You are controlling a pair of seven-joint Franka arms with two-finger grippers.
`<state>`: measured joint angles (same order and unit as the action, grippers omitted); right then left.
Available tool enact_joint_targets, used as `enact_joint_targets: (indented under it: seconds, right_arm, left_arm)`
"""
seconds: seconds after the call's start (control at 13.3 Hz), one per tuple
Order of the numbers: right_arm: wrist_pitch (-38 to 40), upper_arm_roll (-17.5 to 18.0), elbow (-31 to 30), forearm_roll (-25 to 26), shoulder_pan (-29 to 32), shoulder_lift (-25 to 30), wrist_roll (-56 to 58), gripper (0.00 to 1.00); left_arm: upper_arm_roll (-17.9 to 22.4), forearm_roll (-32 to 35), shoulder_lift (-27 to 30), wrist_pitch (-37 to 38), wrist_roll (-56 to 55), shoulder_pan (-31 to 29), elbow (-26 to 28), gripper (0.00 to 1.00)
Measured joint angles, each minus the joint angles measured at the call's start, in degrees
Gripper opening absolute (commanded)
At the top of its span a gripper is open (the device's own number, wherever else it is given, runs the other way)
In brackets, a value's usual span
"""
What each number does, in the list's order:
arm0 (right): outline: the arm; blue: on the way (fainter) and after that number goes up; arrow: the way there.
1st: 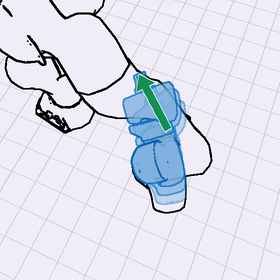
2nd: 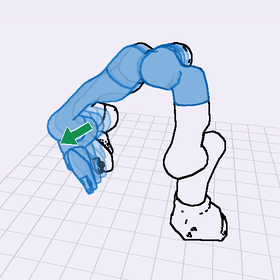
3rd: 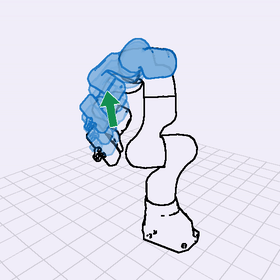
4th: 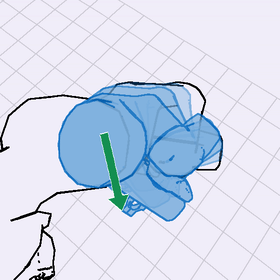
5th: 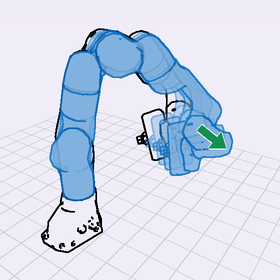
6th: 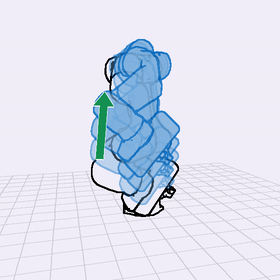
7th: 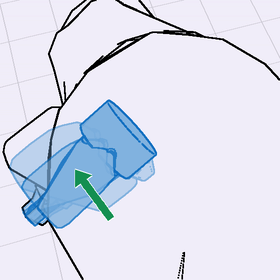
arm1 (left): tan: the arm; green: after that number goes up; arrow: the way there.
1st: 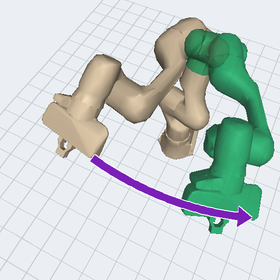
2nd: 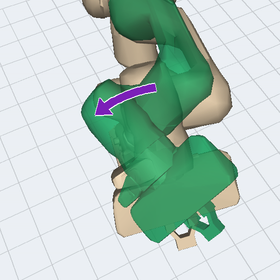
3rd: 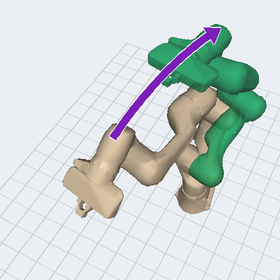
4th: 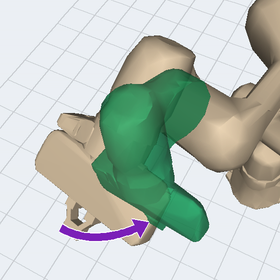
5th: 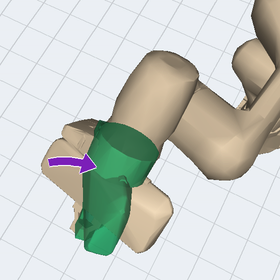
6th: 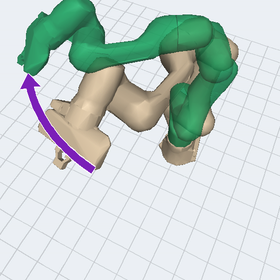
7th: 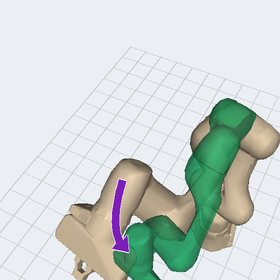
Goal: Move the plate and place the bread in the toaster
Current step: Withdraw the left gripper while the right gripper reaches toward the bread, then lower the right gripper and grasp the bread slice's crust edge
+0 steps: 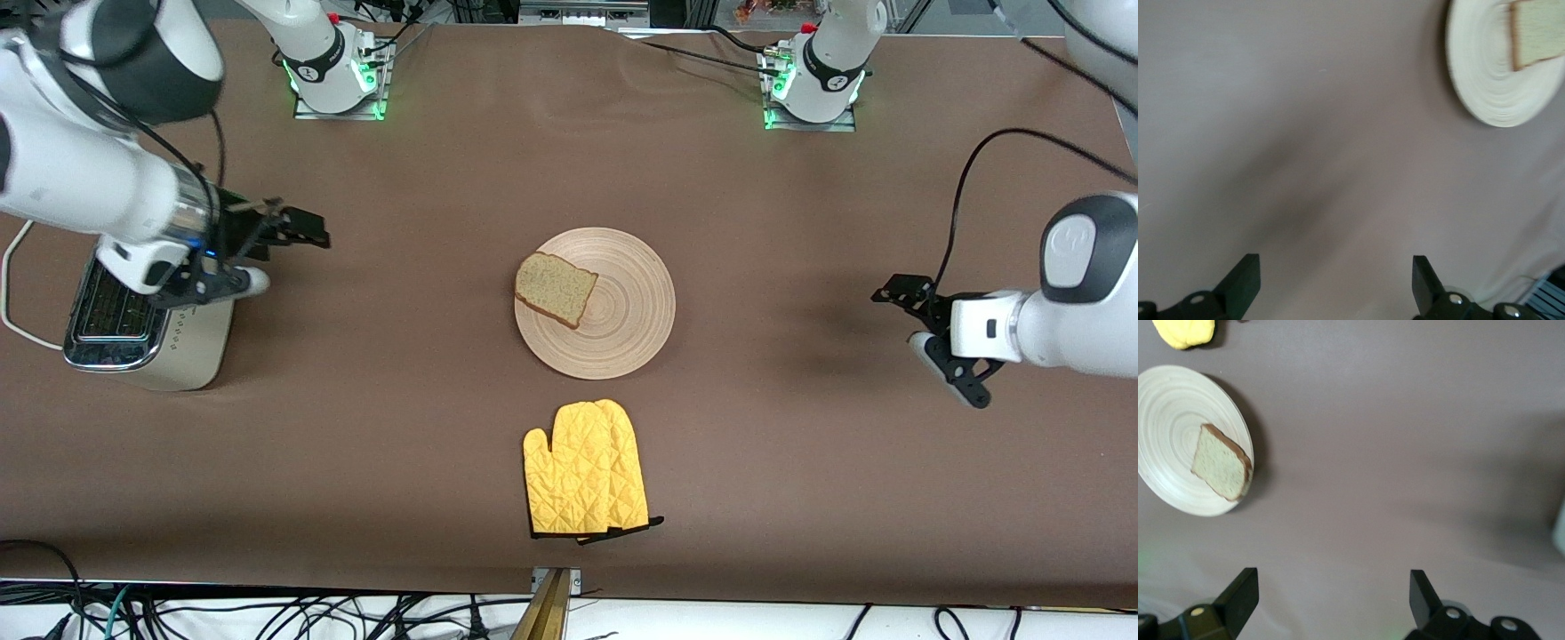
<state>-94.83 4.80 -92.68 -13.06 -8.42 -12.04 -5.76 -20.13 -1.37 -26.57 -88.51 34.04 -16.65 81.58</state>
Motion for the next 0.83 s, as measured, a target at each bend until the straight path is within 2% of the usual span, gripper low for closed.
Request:
enact_joint_targets:
  seconds: [0.23,0.3,0.45,0.6,0.75,0.83]
  right_arm:
    - [-10.47,0.22,-6.08,-3.39,-4.87,-1.69,-5.52,1.0]
    - [-14.46,0.28,-8.67,-4.18,-6.4,-1.98,-7.21,1.0]
    - [-21.99,0.38,-13.25,-4.77,-9.78,-2.73,-11.86,1.0]
    - [-29.84,0.48,-16.98,-5.34,-13.69,-4.08,-17.21,1.0]
    - [-37.68,1.42,-20.18,-7.73,-16.34,-5.68,-20.2,1.0]
    - [-41.42,2.58,-21.6,-8.78,-16.75,-6.46,-21.33,1.0]
  left_arm:
    - [-0.35,6.23,8.13,1.97,-13.57,4.52,-0.34,1.0]
    - [0.83,7.04,10.84,2.31,-17.47,6.87,-0.3,1.0]
    - [7.72,6.84,15.84,2.47,-23.55,13.47,0.06,1.0]
    - [15.39,3.34,19.6,1.91,-25.11,17.79,1.73,1.0]
    - [20.12,-1.73,22.16,-2.55,-25.12,18.52,6.15,1.0]
    - [21.15,-1.86,23.05,-4.2,-25.11,18.55,8.33,1.0]
